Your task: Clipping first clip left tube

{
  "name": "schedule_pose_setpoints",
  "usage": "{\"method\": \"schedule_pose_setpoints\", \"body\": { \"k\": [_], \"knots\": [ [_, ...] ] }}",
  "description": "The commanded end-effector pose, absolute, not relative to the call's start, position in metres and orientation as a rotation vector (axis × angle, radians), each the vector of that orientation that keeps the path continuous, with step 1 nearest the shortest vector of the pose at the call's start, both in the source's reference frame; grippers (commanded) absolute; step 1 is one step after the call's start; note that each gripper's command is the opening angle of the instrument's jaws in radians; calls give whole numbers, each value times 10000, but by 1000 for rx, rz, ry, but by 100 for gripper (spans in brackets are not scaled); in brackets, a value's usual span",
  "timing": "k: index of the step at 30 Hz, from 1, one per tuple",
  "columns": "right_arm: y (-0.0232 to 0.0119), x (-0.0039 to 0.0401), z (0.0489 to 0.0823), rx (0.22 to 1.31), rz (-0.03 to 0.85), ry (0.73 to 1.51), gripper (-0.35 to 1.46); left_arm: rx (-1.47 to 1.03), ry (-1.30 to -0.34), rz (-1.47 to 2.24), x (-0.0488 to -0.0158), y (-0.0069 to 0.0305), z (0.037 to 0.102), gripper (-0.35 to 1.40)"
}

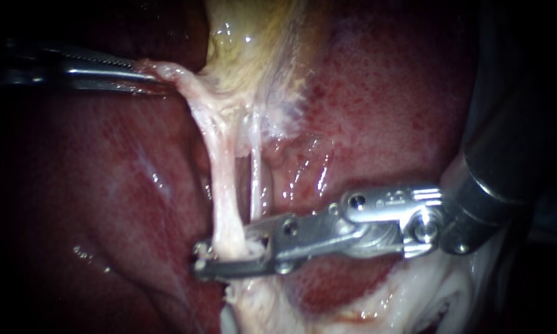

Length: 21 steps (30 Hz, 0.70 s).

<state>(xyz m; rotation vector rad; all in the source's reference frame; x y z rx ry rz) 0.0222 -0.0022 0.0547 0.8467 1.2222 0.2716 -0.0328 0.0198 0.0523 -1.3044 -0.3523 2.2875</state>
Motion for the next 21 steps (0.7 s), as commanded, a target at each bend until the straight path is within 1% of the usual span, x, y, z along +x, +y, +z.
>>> {"method": "schedule_pose_setpoints", "body": {
  "k": [1,2,7,18,21],
  "knots": [
    [-23,222,546,852,290,1216,-30,-1304,-352,2287,-328,198,523,-35],
    [-23,222,546,861,290,1213,-35,-1304,-352,2287,-328,198,523,-35],
    [-23,220,546,919,351,1181,-35,-1304,-352,2287,-328,198,523,-35],
    [-23,220,546,926,341,1181,-35,-1304,-351,2287,-329,199,524,-35],
    [-23,220,548,937,353,1174,-35,-1304,-351,2287,-329,200,524,-35]
  ]
}}
